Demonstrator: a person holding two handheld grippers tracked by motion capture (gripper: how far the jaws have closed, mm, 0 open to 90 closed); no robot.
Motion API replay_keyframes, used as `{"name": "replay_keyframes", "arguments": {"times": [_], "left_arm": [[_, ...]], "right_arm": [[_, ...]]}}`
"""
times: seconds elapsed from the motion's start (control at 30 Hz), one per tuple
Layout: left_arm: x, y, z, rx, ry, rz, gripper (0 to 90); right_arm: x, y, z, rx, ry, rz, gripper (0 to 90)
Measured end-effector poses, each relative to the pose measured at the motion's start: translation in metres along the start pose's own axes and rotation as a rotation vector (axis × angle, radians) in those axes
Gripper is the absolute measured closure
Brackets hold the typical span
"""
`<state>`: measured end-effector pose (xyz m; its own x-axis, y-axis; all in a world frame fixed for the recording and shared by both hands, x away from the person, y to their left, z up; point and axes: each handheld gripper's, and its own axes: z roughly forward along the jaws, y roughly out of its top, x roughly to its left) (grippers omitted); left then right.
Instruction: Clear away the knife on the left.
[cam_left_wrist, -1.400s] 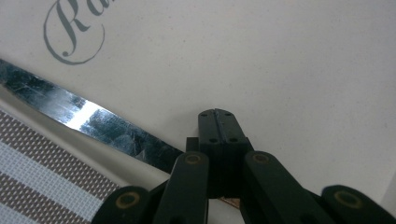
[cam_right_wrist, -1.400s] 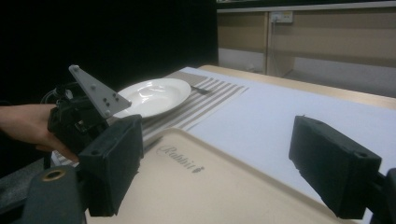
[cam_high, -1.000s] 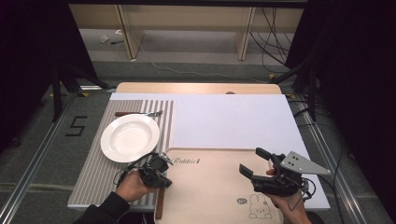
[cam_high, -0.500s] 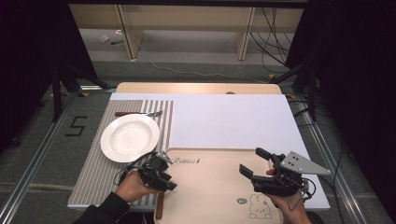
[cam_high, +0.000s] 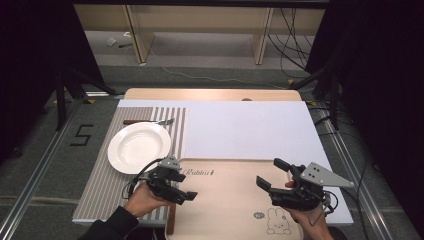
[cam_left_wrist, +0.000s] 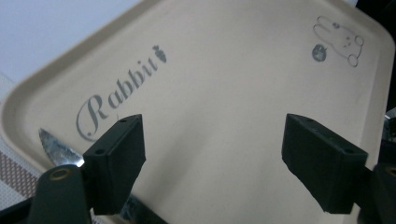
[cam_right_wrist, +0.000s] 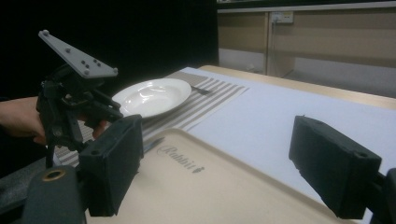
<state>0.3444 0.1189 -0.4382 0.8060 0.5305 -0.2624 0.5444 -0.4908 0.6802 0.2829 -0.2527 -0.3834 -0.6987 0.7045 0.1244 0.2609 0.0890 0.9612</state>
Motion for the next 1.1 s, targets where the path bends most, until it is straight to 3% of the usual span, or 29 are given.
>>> {"name": "replay_keyframes", "arguments": {"times": [0.3,0.53,0.87,1.1], "left_arm": [[-0.004,0.002,-0.015,-0.200,-0.044,0.028,16.1],[-0.003,0.000,-0.030,-0.344,-0.038,0.048,15.6],[-0.002,-0.011,-0.050,-0.466,-0.023,0.051,15.5],[-0.003,-0.021,-0.056,-0.484,0.010,0.046,15.6]], "right_arm": [[0.000,0.000,0.000,0.001,0.000,0.001,18.8],[0.000,0.000,0.000,0.001,0.001,0.000,18.7],[0.000,-0.001,0.000,0.008,0.002,0.000,18.5],[0.000,-0.001,0.001,0.016,0.005,0.000,17.6]]}}
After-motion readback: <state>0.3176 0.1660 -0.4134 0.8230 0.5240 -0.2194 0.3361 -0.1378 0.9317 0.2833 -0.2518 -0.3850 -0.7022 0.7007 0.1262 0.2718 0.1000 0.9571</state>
